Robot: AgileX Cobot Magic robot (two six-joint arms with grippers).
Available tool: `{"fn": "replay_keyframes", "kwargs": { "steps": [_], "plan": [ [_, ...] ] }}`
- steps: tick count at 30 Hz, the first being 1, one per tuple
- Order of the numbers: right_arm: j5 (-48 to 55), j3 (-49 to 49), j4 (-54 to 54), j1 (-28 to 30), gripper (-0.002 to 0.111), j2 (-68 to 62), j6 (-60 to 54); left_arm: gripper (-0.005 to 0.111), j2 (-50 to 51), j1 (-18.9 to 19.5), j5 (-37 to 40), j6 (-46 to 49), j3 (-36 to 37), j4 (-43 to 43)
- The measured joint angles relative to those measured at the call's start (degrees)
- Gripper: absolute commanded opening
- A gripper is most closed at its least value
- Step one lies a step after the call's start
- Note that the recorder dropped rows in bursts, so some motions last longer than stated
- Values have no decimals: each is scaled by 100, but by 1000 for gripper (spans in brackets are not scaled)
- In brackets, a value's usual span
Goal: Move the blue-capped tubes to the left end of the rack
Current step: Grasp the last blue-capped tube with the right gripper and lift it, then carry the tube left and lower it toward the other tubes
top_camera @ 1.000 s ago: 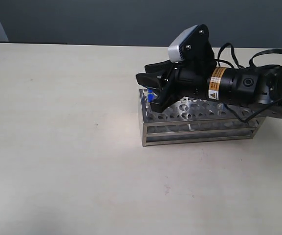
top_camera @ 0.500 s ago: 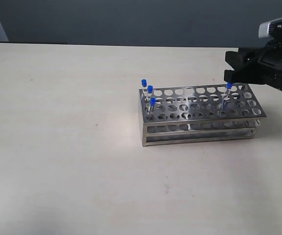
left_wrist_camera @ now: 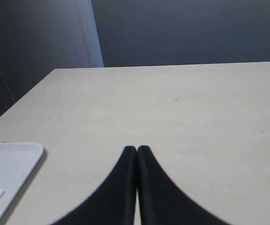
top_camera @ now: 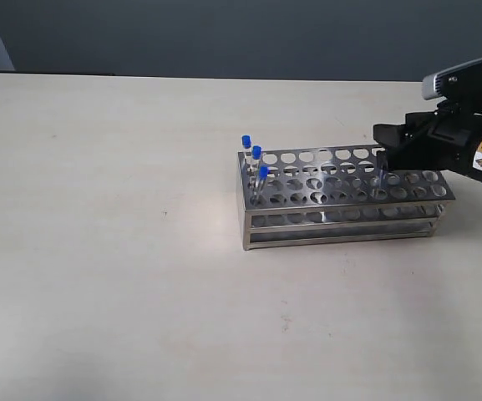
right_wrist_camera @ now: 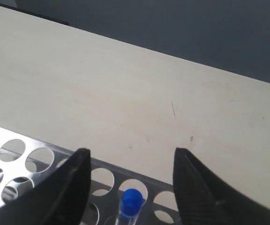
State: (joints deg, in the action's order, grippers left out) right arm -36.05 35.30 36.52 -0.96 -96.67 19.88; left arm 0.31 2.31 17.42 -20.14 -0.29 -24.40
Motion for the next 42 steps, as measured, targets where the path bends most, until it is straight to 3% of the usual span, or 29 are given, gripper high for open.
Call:
{"fn": "replay_keyframes", "kwargs": {
  "steps": [13,15,16,18,25,33,42],
  "plan": [
    [-574,39,-6,0,50,-771,-79,0,0,0,0,0,0,0],
    [-588,110,-56,0,37,-920,-104,0,0,0,0,0,0,0],
    [-601,123,-69,0,19,-948,-104,0,0,0,0,0,0,0],
    [-636,134,-82,0,0,-973,-104,0,0,0,0,0,0,0],
    [-788,134,-94,0,0,-897,-118,0,0,0,0,0,0,0],
    [215,134,-78,9,0,3,-72,0,0,0,0,0,0,0],
    [280,134,380,9,0,946,495,0,0,0,0,0,0,0]
  ]
}}
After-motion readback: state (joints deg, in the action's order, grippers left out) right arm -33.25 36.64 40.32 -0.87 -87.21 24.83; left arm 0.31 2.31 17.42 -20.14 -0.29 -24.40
